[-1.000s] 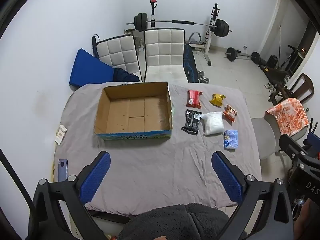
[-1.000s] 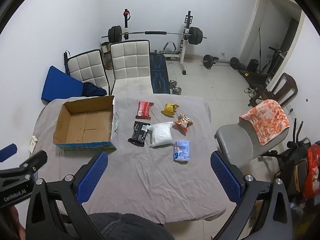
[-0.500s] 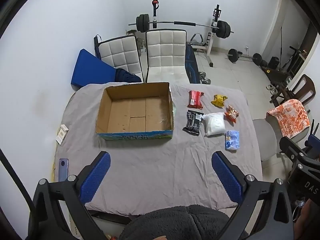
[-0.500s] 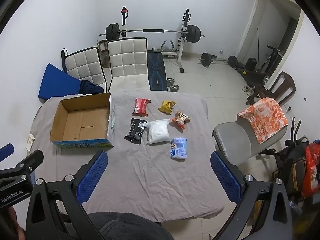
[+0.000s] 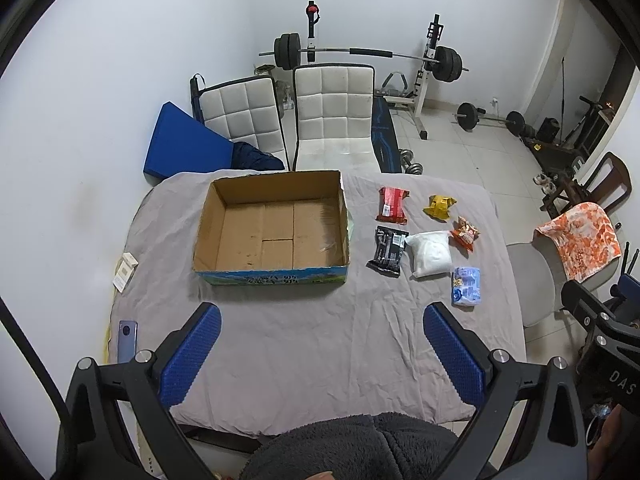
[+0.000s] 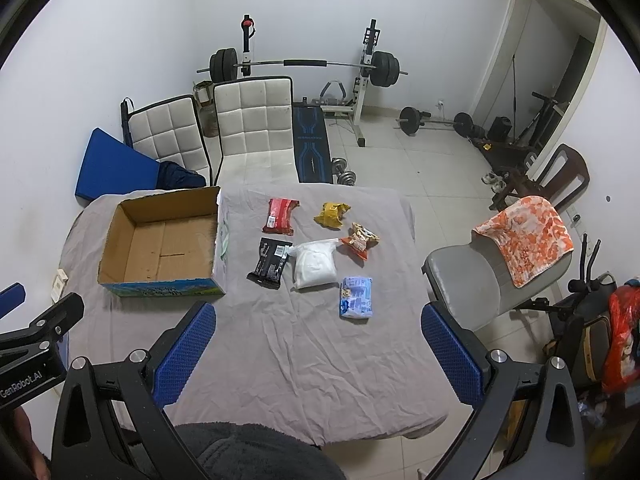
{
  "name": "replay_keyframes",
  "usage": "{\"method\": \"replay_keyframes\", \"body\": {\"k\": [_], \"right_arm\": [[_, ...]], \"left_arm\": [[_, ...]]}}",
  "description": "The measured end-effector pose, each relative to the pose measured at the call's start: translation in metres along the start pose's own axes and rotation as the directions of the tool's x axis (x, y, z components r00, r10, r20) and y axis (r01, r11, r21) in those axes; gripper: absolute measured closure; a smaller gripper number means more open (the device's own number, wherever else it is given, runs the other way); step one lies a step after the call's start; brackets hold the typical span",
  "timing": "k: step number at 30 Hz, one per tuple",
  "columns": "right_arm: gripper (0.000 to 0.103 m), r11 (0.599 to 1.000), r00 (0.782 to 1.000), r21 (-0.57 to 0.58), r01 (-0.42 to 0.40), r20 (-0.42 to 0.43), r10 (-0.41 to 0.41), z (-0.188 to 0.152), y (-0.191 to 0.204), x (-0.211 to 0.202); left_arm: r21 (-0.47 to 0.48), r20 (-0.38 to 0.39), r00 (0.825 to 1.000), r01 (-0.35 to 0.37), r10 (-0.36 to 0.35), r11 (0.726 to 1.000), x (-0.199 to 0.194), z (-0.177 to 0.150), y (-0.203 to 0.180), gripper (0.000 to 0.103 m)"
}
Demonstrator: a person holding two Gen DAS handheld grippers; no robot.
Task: Organize soft objects
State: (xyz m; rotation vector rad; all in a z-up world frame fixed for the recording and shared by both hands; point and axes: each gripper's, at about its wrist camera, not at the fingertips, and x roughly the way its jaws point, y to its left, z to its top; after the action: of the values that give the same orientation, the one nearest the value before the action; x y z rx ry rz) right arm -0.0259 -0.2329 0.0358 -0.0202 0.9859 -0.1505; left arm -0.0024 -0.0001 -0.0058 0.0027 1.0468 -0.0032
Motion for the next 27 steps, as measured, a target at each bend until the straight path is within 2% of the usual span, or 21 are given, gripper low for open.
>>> {"method": "replay_keyframes", "body": {"k": [27], "right_arm": [[0.000, 1.000, 1.000, 0.022, 0.012, 0.027, -0.013, 0.006, 0.015, -0.013]], "left_arm": [[-0.003, 0.021, 1.000, 0.005, -0.005, 1.000, -0.001, 0.003, 0.009, 0.000]]}}
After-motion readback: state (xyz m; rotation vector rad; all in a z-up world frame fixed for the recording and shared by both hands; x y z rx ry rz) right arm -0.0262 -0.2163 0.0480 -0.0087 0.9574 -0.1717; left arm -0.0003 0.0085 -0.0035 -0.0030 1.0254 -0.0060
